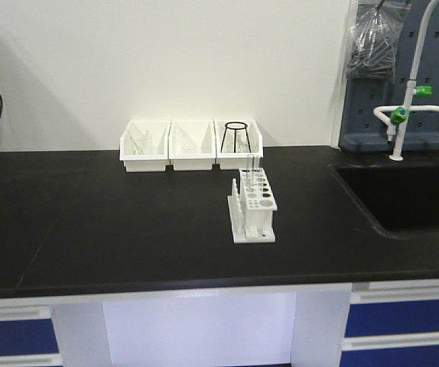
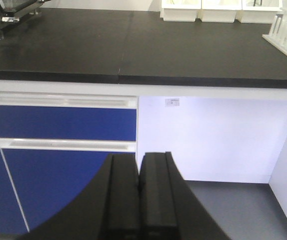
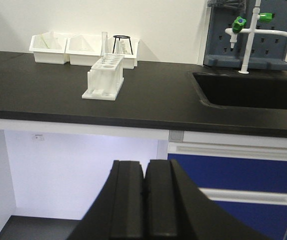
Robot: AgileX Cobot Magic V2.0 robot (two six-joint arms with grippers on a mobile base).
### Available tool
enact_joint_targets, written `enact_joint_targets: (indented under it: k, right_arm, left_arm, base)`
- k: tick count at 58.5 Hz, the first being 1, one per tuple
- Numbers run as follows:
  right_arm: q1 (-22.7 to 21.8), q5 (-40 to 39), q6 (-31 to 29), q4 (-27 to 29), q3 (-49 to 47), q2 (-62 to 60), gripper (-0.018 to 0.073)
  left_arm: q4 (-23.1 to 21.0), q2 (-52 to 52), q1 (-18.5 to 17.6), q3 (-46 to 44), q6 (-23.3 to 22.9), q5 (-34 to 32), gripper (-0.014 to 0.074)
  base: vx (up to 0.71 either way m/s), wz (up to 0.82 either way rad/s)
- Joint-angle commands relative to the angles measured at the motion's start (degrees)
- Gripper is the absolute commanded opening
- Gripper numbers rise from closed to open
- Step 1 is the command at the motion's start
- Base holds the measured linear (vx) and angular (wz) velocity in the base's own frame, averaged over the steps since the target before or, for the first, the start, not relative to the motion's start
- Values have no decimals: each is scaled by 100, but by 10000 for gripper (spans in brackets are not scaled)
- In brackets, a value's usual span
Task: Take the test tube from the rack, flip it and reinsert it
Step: 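Move the right gripper toward the clear test tube in the rack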
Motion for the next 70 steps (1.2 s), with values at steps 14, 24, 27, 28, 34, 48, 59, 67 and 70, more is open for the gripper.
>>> enact_joint_targets:
  k: [14,24,27,28,34,48,59,67,70]
  right_arm:
    - [-17,-497,-43,-75,3,-60,-8]
    - [-17,-497,-43,-75,3,-60,-8]
    - [-17,-497,-43,-75,3,-60,-8]
    - [-17,-497,-43,-75,3,-60,-8]
    - [-17,-497,-43,-75,3,-60,-8]
    - [-17,-497,-43,-75,3,-60,-8]
    - [-17,-497,-43,-75,3,-60,-8]
    - [-17,-497,-43,-75,3,-60,-8]
    - [-17,-497,-43,-75,3,-60,-8]
  left_arm:
    - [-25,-62,-41,-1,1,-496,-6]
    - [-25,-62,-41,-1,1,-496,-6]
    - [-25,-62,-41,-1,1,-496,-6]
    - [-25,-62,-41,-1,1,-496,-6]
    - [-25,-62,-41,-1,1,-496,-6]
    - [-25,-62,-41,-1,1,-496,-6]
    - [-25,-62,-41,-1,1,-496,-6]
    - [-25,-62,-41,-1,1,-496,-6]
    - [-25,-62,-41,-1,1,-496,-6]
  base:
    - [36,7]
    - [36,9]
    - [36,8]
    - [35,7]
    - [35,6]
    - [34,3]
    - [32,0]
    - [29,-2]
    - [26,-3]
